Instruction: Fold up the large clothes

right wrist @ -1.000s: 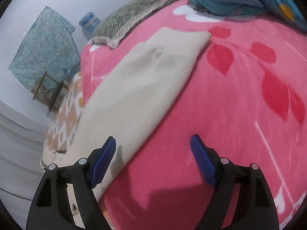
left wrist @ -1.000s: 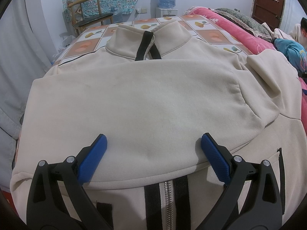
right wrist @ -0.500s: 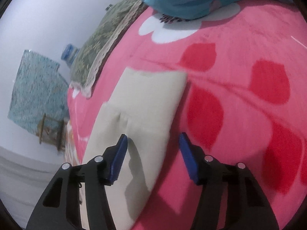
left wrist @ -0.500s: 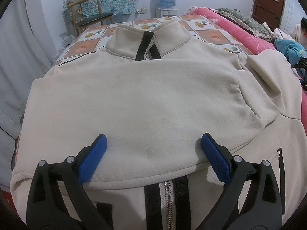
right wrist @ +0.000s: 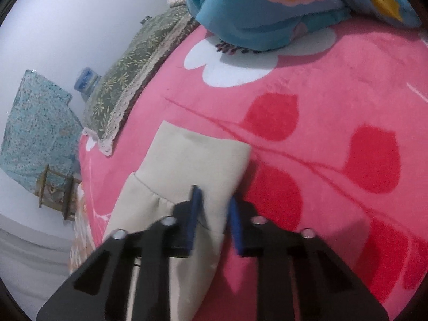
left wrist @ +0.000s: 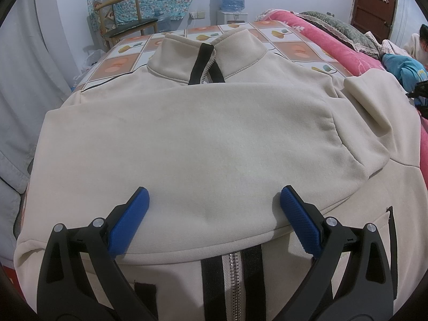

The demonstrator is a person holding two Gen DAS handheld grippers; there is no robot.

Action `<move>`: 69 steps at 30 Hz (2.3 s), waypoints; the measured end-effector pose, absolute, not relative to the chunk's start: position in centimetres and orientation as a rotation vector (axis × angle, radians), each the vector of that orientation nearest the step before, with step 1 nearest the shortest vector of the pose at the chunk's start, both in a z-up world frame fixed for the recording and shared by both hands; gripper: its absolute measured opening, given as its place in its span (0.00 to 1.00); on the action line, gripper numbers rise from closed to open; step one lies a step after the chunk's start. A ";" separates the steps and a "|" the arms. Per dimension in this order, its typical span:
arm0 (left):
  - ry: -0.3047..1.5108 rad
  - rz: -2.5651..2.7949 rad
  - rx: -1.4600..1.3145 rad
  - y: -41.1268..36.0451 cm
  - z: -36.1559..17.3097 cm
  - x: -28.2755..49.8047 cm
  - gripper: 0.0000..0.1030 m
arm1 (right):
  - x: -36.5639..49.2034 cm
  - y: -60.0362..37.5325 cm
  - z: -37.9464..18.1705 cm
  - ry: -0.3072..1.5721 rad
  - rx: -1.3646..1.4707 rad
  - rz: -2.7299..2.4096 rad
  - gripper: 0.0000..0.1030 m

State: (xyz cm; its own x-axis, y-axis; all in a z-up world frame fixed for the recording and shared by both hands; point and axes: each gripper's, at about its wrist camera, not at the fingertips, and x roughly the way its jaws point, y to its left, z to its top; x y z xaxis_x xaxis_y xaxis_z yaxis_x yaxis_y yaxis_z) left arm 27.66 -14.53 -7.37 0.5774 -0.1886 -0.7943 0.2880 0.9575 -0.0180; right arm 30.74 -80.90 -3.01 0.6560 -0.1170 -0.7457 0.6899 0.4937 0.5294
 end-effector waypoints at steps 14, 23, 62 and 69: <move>0.914 -0.278 0.119 -14.5 -7.4 27.6 0.93 | 29.8 -69.1 10.9 0.596 0.581 -0.262 0.08; 0.904 -0.234 -0.058 -10.3 -4.9 26.3 0.92 | 30.4 -56.4 17.8 0.538 0.482 -0.003 0.08; 0.942 -0.348 -0.394 6.2 -2.3 25.7 0.41 | 35.2 -25.5 3.3 1.046 0.273 0.622 0.62; 1.038 -0.254 -0.314 4.1 -3.3 30.4 0.45 | 34.3 -39.5 6.5 0.928 0.284 0.261 0.63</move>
State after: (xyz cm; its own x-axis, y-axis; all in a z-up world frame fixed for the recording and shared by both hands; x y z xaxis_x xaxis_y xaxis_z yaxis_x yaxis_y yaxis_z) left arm 30.45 4.08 -3.34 0.4853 -0.3515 -0.8006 0.0581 0.9266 -0.3716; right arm 34.27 -39.47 6.48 0.5729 0.3401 -0.7457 -0.0982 0.9318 0.3495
